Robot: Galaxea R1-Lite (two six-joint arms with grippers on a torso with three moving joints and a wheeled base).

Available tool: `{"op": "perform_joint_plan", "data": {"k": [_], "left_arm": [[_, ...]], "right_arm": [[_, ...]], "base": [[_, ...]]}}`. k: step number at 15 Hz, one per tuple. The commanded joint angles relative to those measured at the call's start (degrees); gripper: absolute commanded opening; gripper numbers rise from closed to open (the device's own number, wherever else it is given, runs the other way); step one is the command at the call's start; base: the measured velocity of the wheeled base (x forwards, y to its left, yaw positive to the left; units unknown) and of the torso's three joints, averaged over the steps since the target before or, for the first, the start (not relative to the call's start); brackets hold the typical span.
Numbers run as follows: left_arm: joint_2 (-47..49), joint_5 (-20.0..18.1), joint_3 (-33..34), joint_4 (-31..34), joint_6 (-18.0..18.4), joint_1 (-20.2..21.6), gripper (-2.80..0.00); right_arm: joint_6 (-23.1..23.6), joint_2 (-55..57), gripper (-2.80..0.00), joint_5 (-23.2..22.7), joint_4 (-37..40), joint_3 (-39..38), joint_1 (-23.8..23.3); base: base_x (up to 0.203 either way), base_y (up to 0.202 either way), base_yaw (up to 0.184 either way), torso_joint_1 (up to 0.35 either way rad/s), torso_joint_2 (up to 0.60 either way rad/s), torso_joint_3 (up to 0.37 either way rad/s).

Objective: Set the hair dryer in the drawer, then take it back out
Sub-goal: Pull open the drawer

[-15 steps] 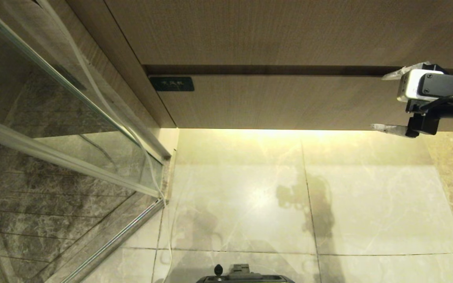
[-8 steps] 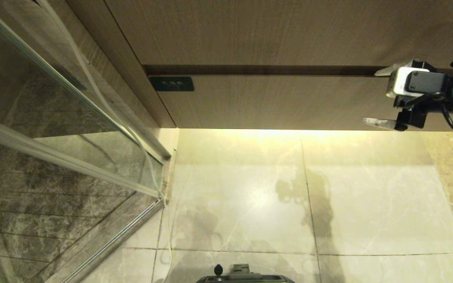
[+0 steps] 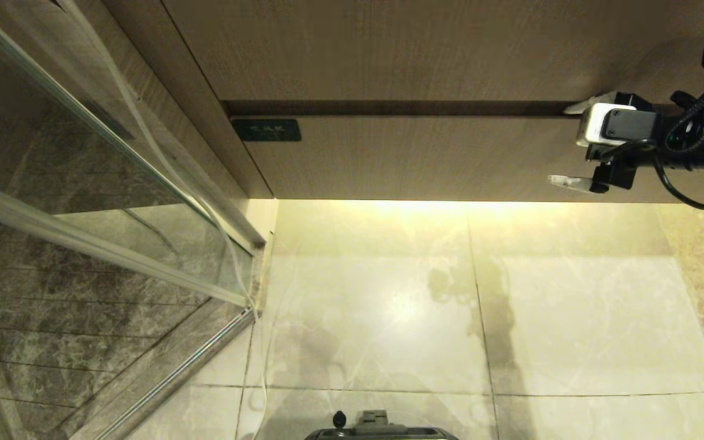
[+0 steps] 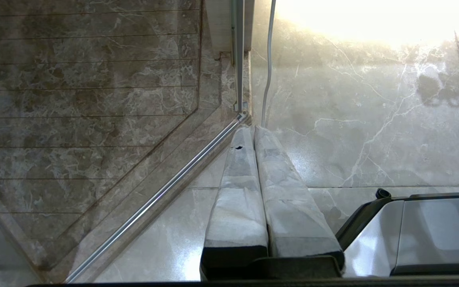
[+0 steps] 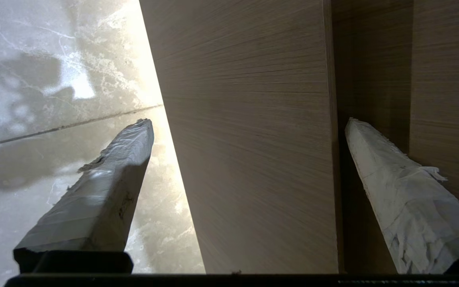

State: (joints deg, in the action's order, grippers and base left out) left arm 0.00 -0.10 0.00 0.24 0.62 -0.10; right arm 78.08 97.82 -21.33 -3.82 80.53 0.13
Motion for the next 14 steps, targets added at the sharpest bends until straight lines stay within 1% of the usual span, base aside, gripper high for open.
{"op": "perform_joint_plan", "data": {"k": [1, 3, 5, 6, 9, 11, 13, 14], "left_arm": [[0.00, 0.01, 0.09, 0.02, -0.01, 0.01, -2.80], [0.00, 0.01, 0.00, 0.02, -0.01, 0.01, -2.80], [0.00, 0.01, 0.08, 0.02, -0.01, -0.07, -2.80], [0.00, 0.01, 0.03, 0.02, -0.01, 0.01, -2.80], [0.00, 0.01, 0.08, 0.02, -0.01, 0.01, -2.80], [0.00, 0.01, 0.00, 0.02, -0.01, -0.08, -2.80], [0.00, 0.01, 0.09, 0.02, -0.01, 0.01, -2.80], [0.00, 0.01, 0.08, 0.02, -0.01, 0.01, -2.80]], "right_arm": [[0.47, 2.87, 0.00, -0.13, -1.11, 1.94, 0.04], [0.41, 4.54, 0.00, -0.24, -3.87, 2.69, 0.04], [0.53, 4.83, 0.00, -0.41, -3.78, 2.44, 0.04], [0.18, 4.67, 0.00, 0.11, -2.24, 2.09, 0.00], [-0.01, 4.27, 0.00, 2.06, 6.04, 2.28, -0.37], [-1.04, 3.44, 0.00, 5.70, 11.24, 2.43, -0.43], [-4.18, 2.55, 0.00, 8.48, 16.10, 2.50, -0.56], [-4.89, 2.24, 0.00, 9.99, 17.42, 2.39, -0.73]], "base": [[0.000, 0.000, 0.000, 0.000, 0.00, 0.000], [0.000, 0.000, 0.000, 0.000, 0.00, 0.000], [0.000, 0.000, 0.000, 0.000, 0.00, 0.000], [0.000, 0.000, 0.000, 0.000, 0.00, 0.000], [0.000, 0.000, 0.000, 0.000, 0.00, 0.000], [0.000, 0.000, 0.000, 0.000, 0.00, 0.000], [0.000, 0.000, 0.000, 0.000, 0.00, 0.000], [0.000, 0.000, 0.000, 0.000, 0.00, 0.000]]}}
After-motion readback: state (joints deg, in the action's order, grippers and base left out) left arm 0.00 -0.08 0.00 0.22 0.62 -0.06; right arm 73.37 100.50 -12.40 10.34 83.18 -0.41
